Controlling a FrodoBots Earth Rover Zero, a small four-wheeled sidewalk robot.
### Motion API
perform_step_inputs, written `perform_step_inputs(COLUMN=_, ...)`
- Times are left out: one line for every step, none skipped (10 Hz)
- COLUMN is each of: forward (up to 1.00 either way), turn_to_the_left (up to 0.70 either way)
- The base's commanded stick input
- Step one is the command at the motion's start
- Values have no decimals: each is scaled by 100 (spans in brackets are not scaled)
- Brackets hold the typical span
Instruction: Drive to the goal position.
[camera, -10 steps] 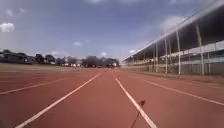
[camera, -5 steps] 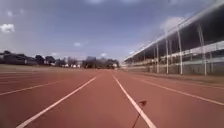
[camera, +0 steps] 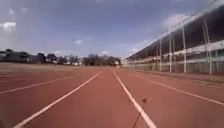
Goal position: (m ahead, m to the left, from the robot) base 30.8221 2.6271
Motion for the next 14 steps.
perform_step_inputs(forward=70, turn_to_the_left=0)
perform_step_inputs(forward=70, turn_to_the_left=0)
perform_step_inputs(forward=70, turn_to_the_left=0)
perform_step_inputs(forward=70, turn_to_the_left=0)
perform_step_inputs(forward=70, turn_to_the_left=0)
perform_step_inputs(forward=70, turn_to_the_left=0)
perform_step_inputs(forward=70, turn_to_the_left=0)
perform_step_inputs(forward=70, turn_to_the_left=0)
perform_step_inputs(forward=70, turn_to_the_left=0)
perform_step_inputs(forward=70, turn_to_the_left=0)
perform_step_inputs(forward=70, turn_to_the_left=0)
perform_step_inputs(forward=70, turn_to_the_left=0)
perform_step_inputs(forward=70, turn_to_the_left=0)
perform_step_inputs(forward=70, turn_to_the_left=0)
